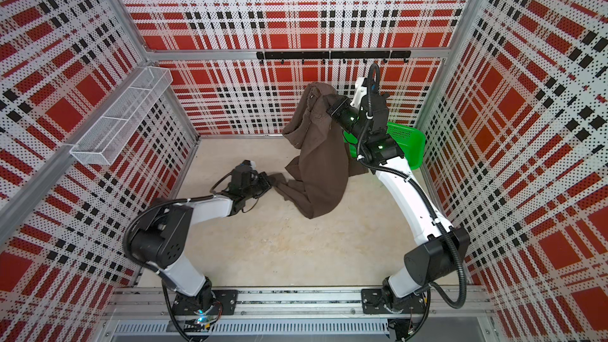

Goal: Fold and stack the trousers
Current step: Flatten out the trousers at the center of the table.

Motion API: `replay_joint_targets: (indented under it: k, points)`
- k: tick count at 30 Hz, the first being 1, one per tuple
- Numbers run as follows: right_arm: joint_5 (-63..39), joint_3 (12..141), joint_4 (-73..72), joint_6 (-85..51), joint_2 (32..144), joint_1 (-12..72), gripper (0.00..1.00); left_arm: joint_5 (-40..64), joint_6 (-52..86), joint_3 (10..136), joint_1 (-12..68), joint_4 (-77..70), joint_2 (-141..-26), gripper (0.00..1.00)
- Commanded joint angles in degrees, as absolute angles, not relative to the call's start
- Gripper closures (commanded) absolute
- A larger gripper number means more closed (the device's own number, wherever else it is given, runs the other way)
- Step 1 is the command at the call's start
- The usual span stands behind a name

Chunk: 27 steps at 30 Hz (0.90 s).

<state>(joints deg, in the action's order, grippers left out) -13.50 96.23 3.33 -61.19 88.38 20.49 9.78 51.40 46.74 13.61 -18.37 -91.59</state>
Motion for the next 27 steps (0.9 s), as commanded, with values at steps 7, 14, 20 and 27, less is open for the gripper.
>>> replay_joint_targets:
  k: [7,14,20,27]
  points:
    - [-18.42,102.18,-9.65,-70.01,93.13,24.69,1.00,-2.32,44.34,64.21,-7.88,2.40,-68.83,1.00]
    - [-15.42,88.19,-11.96,-71.19,84.28,18.84,1.00,-0.86,41.71,69.10,-16.84,9.63,-67.24,1.00]
    - [-15.20,63.25,-14.23,-73.09,75.14,7.62,1.00,-0.83,42.26,59.79,-17.11,7.44,-65.77,1.00]
    - [-14.72,43.31,-10.44,-73.50,68.94,-2.38,0.99,-2.76,41.84,50.08,-17.53,5.42,-63.45,1.00]
